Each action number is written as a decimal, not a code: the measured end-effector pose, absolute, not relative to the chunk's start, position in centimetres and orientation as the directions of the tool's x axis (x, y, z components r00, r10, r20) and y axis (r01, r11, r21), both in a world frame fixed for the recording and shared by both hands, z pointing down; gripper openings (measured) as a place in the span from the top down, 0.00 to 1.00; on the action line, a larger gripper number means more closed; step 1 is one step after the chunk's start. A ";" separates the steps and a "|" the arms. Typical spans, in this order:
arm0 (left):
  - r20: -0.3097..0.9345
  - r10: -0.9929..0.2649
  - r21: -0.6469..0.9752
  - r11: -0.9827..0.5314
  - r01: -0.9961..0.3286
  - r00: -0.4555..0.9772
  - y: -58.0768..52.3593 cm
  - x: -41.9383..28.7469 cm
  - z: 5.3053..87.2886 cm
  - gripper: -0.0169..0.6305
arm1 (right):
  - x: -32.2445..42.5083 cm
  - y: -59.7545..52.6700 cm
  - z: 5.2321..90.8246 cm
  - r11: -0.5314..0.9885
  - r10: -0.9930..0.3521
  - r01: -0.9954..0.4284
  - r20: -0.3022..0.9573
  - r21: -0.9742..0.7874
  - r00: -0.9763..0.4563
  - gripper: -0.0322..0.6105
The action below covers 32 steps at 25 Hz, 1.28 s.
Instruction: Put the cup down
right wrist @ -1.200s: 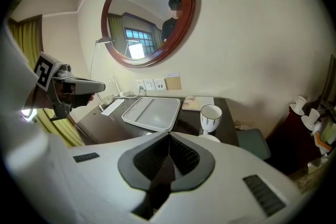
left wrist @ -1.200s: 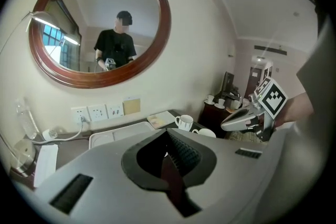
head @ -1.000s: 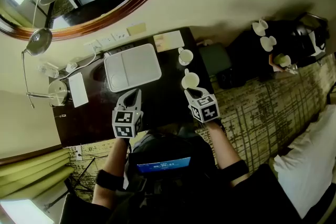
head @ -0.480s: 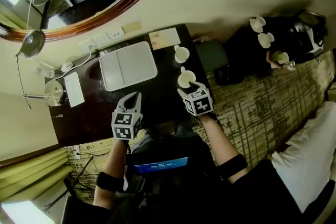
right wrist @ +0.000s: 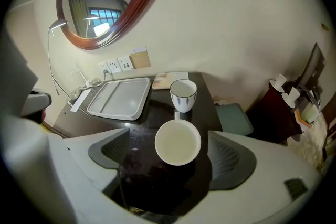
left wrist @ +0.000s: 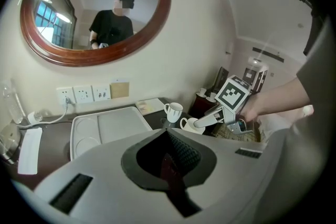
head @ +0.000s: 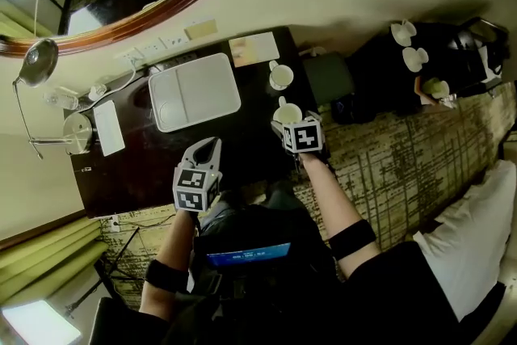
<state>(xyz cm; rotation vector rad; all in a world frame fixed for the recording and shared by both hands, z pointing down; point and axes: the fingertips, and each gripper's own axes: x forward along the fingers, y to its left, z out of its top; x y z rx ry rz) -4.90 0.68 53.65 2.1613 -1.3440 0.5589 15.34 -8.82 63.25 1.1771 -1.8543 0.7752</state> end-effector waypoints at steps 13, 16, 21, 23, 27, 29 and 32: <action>0.625 -0.674 0.207 -0.345 -0.916 0.395 -0.3 -5.9 54.6 0.97 | 15.1 -11.4 68.4 0.367 -0.381 -0.929 0.904 -0.045 -0.194 0.18; 0.631 -0.673 0.207 -0.333 -0.920 0.385 -0.1 -6.5 54.8 0.97 | 14.9 -11.6 69.2 0.371 -0.370 -0.926 0.904 -0.068 -0.215 0.26; 0.638 -0.672 0.208 -0.321 -0.924 0.377 0.1 -7.4 55.1 0.97 | 15.3 -11.6 69.4 0.324 -0.374 -0.944 0.908 -0.062 -0.188 0.30; 0.636 -0.673 0.209 -0.319 -0.924 0.377 0.2 -7.6 55.1 0.97 | 14.6 -10.7 69.7 0.296 -0.338 -0.949 0.918 -0.106 -0.208 0.30; 0.630 -0.680 0.210 -0.317 -0.925 0.376 0.5 -8.2 55.0 0.97 | 14.8 -11.0 69.0 0.305 -0.366 -0.952 0.917 -0.043 -0.158 0.30; 0.628 -0.683 0.210 -0.313 -0.926 0.374 0.8 -8.7 55.1 0.97 | 14.1 -11.0 68.2 0.307 -0.376 -0.951 0.912 -0.043 -0.163 0.30; 0.624 -0.690 0.210 -0.303 -0.930 0.366 1.4 -9.6 55.3 0.97 | 11.2 -10.9 67.1 0.325 -0.381 -0.939 0.894 -0.110 -0.236 0.30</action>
